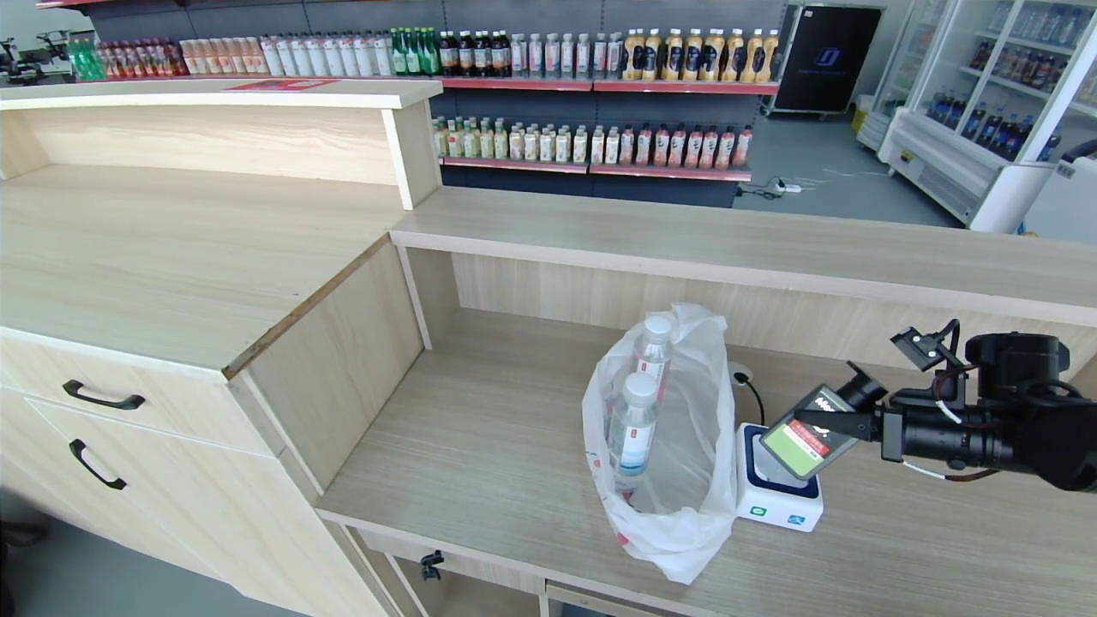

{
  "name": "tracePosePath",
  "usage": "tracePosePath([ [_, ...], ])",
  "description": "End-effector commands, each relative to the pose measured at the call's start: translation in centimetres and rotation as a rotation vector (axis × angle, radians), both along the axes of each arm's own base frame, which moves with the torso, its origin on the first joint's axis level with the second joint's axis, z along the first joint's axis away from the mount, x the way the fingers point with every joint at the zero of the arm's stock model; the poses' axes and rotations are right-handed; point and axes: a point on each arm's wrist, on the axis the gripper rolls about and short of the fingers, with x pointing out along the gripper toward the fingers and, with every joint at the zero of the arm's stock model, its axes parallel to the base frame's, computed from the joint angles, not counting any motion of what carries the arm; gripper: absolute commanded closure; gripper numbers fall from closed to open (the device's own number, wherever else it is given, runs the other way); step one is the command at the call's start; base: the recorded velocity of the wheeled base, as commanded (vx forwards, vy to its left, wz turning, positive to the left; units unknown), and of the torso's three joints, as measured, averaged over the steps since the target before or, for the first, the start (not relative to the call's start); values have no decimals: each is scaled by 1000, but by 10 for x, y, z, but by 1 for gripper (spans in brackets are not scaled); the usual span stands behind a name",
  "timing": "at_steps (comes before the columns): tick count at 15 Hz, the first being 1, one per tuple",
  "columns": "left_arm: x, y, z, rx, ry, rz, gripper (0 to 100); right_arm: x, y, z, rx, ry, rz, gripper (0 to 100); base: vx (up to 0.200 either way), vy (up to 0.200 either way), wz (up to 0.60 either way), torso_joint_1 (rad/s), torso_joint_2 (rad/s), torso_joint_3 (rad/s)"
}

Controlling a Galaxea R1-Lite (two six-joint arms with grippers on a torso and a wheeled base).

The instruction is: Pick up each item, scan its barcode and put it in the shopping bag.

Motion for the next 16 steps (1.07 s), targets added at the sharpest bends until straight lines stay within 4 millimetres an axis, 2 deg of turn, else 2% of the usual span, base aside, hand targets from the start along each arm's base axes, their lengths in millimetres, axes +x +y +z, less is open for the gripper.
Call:
tracePosePath([
  [1, 0, 0, 0, 0, 1, 0, 0, 0, 0, -3, 3, 11, 0, 100, 0, 0, 0, 0, 0, 0],
  [7, 0, 0, 0, 0, 1, 0, 0, 0, -3, 1, 0, -2, -8, 100, 0, 0, 0, 0, 0, 0],
  [8, 0, 0, 0, 0, 1, 0, 0, -1, -3, 5, -4, -14, -12, 100, 0, 0, 0, 0, 0, 0],
  [9, 0, 0, 0, 0, 1, 0, 0, -6, -2, 20, -15, -59, -15, 100, 0, 0, 0, 0, 0, 0],
  [10, 0, 0, 0, 0, 1, 0, 0, -19, -1, 45, -31, -129, -22, 100, 0, 0, 0, 0, 0, 0],
  [11, 0, 0, 0, 0, 1, 0, 0, -46, -5, 72, -64, -205, -82, 100, 0, 0, 0, 0, 0, 0],
  [12, 0, 0, 0, 0, 1, 0, 0, -69, -6, 89, -100, -242, -150, 100, 0, 0, 0, 0, 0, 0],
  [13, 0, 0, 0, 0, 1, 0, 0, -84, -6, 98, -137, -266, -211, 100, 0, 0, 0, 0, 0, 0],
  [14, 0, 0, 0, 0, 1, 0, 0, -102, -6, 105, -240, -307, -354, 100, 0, 0, 0, 0, 0, 0],
  [16, 0, 0, 0, 1, 1, 0, 0, -115, -2, 108, -379, -315, -521, 100, 0, 0, 0, 0, 0, 0],
])
